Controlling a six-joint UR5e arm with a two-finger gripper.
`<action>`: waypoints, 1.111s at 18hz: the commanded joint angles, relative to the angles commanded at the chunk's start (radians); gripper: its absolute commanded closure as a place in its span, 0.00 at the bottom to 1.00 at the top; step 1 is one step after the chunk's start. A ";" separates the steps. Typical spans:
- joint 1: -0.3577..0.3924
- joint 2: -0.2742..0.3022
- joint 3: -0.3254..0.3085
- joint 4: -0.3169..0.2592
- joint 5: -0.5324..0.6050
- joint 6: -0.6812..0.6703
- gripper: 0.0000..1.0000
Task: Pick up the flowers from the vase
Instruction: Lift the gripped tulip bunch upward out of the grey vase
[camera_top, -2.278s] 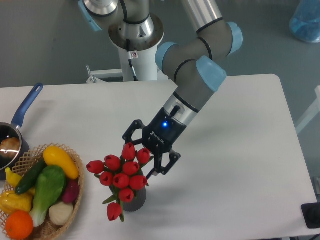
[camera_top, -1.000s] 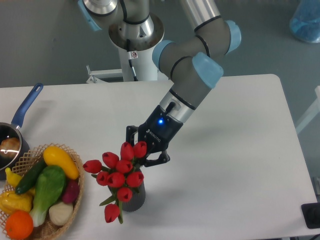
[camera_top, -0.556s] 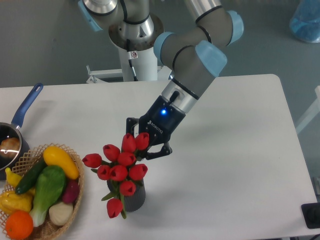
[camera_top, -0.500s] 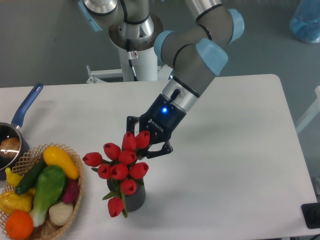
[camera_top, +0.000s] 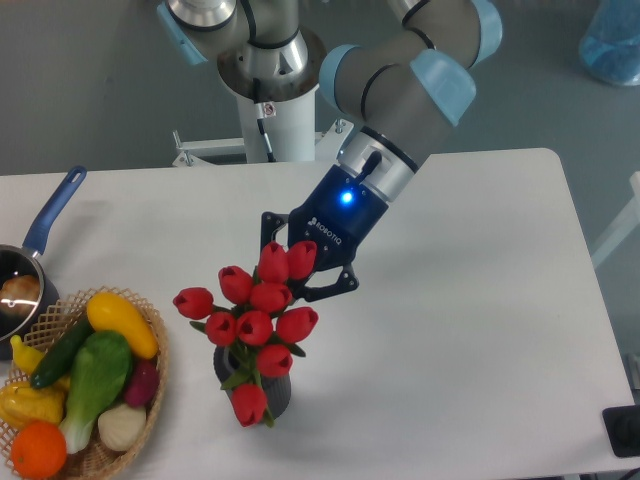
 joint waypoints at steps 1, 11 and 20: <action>0.003 0.000 0.002 0.000 -0.005 -0.005 1.00; 0.037 0.006 0.052 0.000 -0.066 -0.089 1.00; 0.064 0.008 0.060 0.000 -0.120 -0.121 1.00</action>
